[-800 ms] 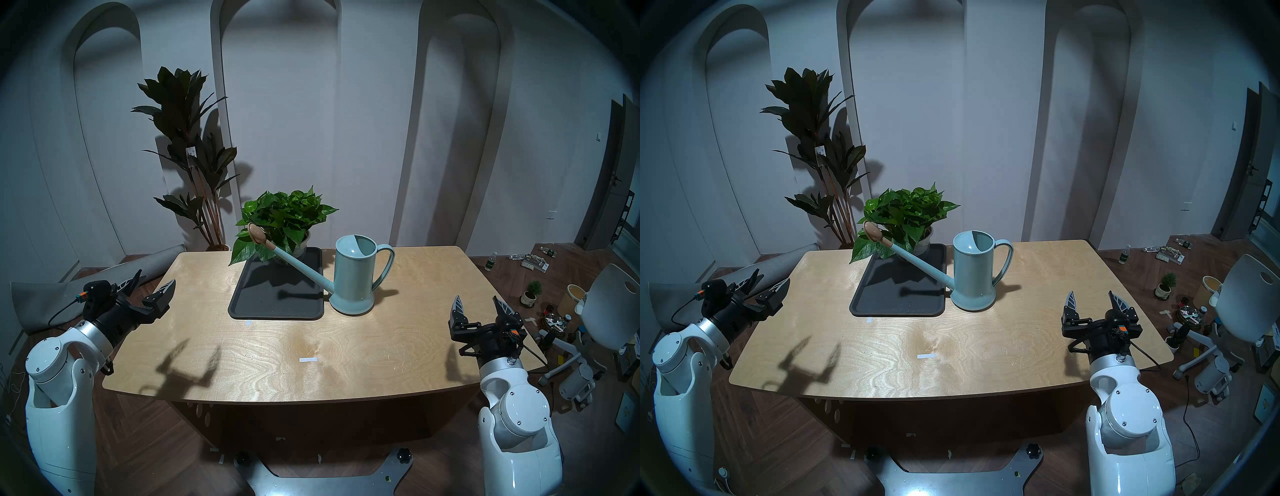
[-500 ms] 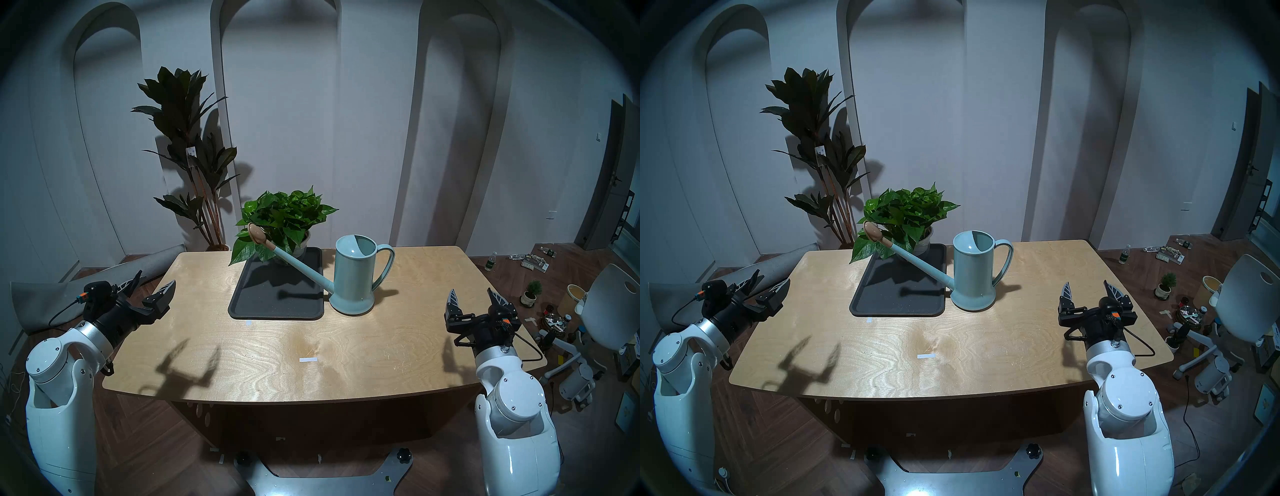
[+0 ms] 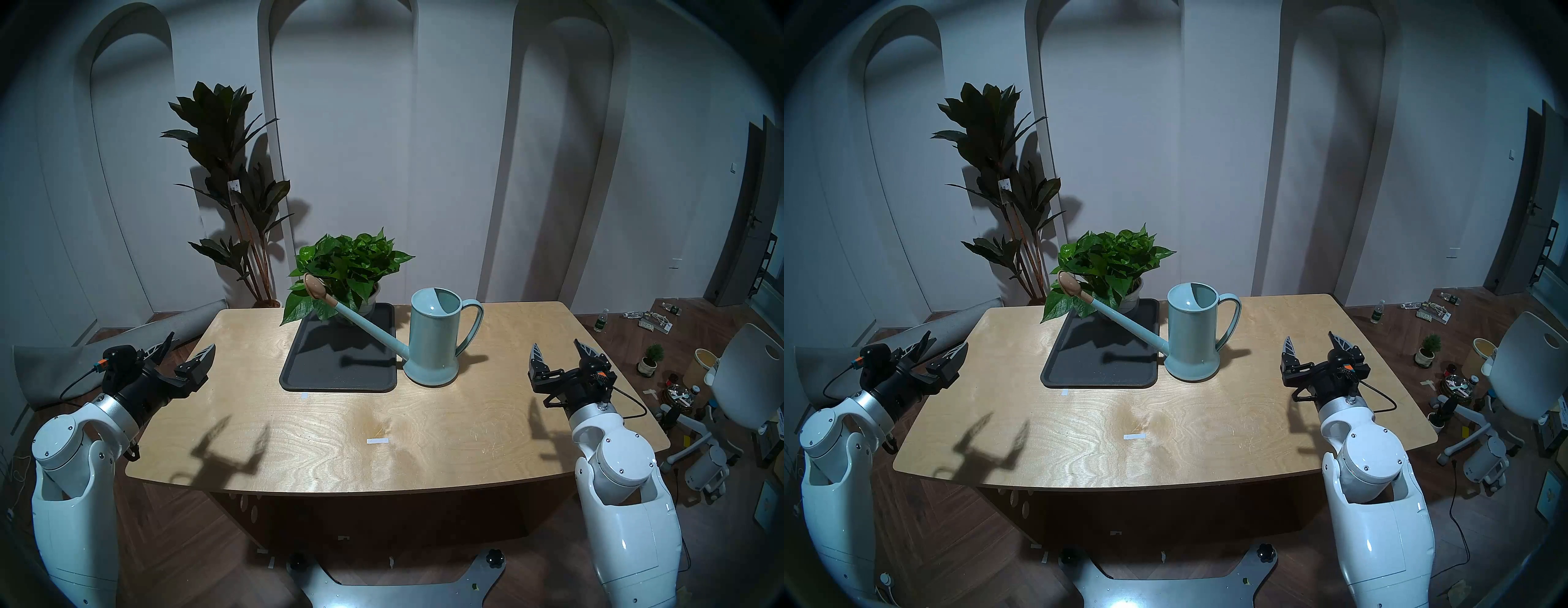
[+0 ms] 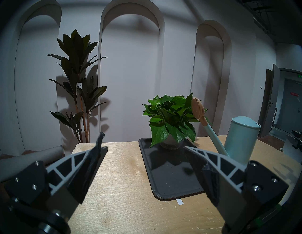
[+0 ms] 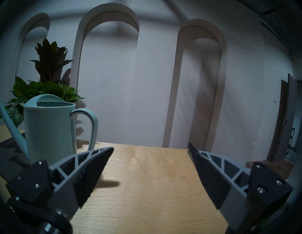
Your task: Pick up the watering can and pour water into the potted plant, then put the can down
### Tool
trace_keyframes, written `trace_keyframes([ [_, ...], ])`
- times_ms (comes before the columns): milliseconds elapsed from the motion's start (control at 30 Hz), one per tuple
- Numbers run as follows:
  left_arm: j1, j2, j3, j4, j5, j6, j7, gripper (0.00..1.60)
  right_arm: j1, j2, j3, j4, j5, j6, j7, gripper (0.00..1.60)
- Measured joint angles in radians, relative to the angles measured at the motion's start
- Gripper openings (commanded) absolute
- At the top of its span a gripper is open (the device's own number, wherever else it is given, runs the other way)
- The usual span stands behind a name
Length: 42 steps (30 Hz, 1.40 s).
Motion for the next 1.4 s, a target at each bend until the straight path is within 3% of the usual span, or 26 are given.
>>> trace_keyframes([
  [533,0.0,0.0,0.0,0.003,-0.001,0.0,-0.003,1.6,0.165,0.063,-0.097,0.118,0.026,0.0,0.035,1.6],
  [1400,0.0,0.0,0.0,0.004,-0.001,0.0,-0.006,1.6,0.405,0.065,-0.212,0.387,-0.008,-0.002,0.068,1.6],
])
